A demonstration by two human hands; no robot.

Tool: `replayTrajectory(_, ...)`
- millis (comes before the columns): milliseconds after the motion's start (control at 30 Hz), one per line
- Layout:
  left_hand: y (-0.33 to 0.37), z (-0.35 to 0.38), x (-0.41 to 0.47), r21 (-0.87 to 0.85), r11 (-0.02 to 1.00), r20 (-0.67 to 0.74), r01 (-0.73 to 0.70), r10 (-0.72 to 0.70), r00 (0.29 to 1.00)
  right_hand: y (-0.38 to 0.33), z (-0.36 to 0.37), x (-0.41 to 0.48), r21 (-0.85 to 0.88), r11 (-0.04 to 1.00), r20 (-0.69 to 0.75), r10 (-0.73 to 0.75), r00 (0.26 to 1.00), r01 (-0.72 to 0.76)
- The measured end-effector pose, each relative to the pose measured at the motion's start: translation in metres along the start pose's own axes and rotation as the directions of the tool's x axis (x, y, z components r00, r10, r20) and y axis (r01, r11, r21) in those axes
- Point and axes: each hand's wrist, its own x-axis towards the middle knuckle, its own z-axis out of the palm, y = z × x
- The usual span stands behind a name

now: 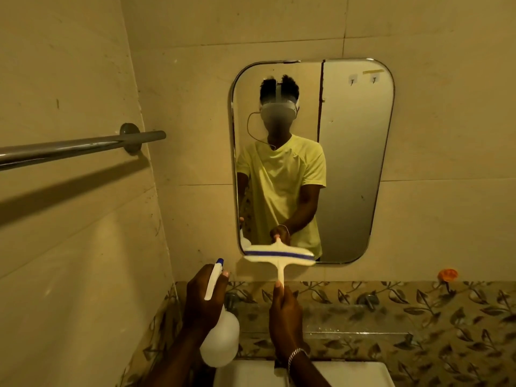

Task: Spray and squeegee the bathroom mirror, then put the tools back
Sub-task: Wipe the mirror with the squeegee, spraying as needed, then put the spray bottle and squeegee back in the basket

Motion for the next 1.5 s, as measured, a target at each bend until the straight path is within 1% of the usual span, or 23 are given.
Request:
replayTrajectory(67,0.000,0.000,-0.003,-0.002,1.000,0.001,0.026,-0.026,1.000,0.022,-0.009,-0.006,-0.041,0.996,0.022,0.083,0.996,-0.082)
replayTrajectory(167,0.004,0.002,-0.009,-0.013,0.999,0.004,0.031,-0.031,1.000,0.034,-0.033,-0.014,-0.092,0.991,0.043,0.106,0.993,-0.101)
replayTrajectory(267,0.010,0.005,-0.017,-0.045,0.997,-0.010,0.058,-0.059,0.998,0.036,-0.060,-0.024,-0.108,0.992,0.086,0.079,0.993,-0.070)
replayTrajectory(367,0.014,0.013,-0.025,-0.032,0.998,0.034,0.052,-0.051,0.998,0.037,-0.087,-0.037,-0.126,0.992,0.116,0.037,0.993,-0.023)
replayTrajectory(433,0.019,0.020,-0.030,-0.049,0.998,0.060,0.040,-0.037,0.997,0.040,-0.101,-0.047,-0.165,0.985,0.103,-0.027,0.994,0.044)
replayTrajectory(533,0.024,0.032,-0.041,-0.081,0.996,0.085,0.025,-0.018,0.996,0.057,-0.115,-0.060,-0.176,0.978,0.047,-0.105,0.993,0.112)
replayTrajectory(567,0.026,0.036,-0.045,-0.085,0.996,0.097,0.038,-0.029,0.995,0.064,-0.120,-0.063,-0.198,0.976,0.042,-0.088,0.995,0.095)
replayTrajectory(633,0.029,0.044,-0.052,-0.102,0.993,0.109,0.068,-0.057,0.992,0.075,-0.127,-0.064,-0.234,0.972,0.052,0.013,0.999,-0.001)
replayTrajectory(667,0.031,0.048,-0.056,-0.112,0.991,0.106,0.072,-0.060,0.993,0.082,-0.130,-0.065,-0.243,0.970,0.044,0.041,0.998,-0.029)
replayTrajectory(733,0.040,0.057,-0.062,-0.131,0.988,0.113,0.082,-0.068,0.991,0.087,-0.138,-0.067,-0.213,0.976,0.004,0.048,0.999,-0.046)
replayTrajectory(833,0.052,0.068,-0.068,-0.181,0.979,0.157,0.090,-0.062,0.986,0.087,-0.147,-0.071,-0.130,0.989,0.028,0.081,0.996,-0.077)
replayTrajectory(967,0.057,0.086,-0.076,-0.189,0.978,0.215,0.085,-0.043,0.976,0.079,-0.170,-0.071,0.107,0.976,0.083,0.183,0.979,-0.192)
replayTrajectory(1000,0.058,0.092,-0.078,-0.192,0.978,0.231,0.086,-0.040,0.972,0.076,-0.177,-0.071,0.162,0.967,0.098,0.184,0.978,-0.198)
replayTrajectory(1067,0.061,0.105,-0.083,-0.204,0.975,0.267,0.084,-0.028,0.963,0.076,-0.191,-0.072,0.212,0.959,0.100,0.171,0.980,-0.188)
replayTrajectory(1167,0.074,0.126,-0.091,-0.234,0.969,0.326,0.082,-0.001,0.945,0.080,-0.214,-0.072,0.216,0.965,0.085,0.136,0.987,-0.152)
replayTrajectory(1233,0.084,0.142,-0.096,-0.252,0.966,0.360,0.060,0.036,0.932,0.091,-0.233,-0.072,0.172,0.978,0.036,0.112,0.993,-0.117)
replayTrajectory(1333,0.101,0.169,-0.109,-0.256,0.966,0.434,0.025,0.092,0.896,0.108,-0.264,-0.076,0.125,0.986,-0.046,0.119,0.992,-0.113)
replayTrajectory(1400,0.114,0.184,-0.114,-0.248,0.967,0.472,0.066,0.061,0.879,0.117,-0.282,-0.076,0.119,0.981,-0.115,0.165,0.980,-0.151)
replayTrajectory(1500,0.127,0.195,-0.119,-0.267,0.961,0.474,0.072,0.066,0.878,0.119,-0.301,-0.079,0.080,0.989,-0.173,0.133,0.976,-0.121)
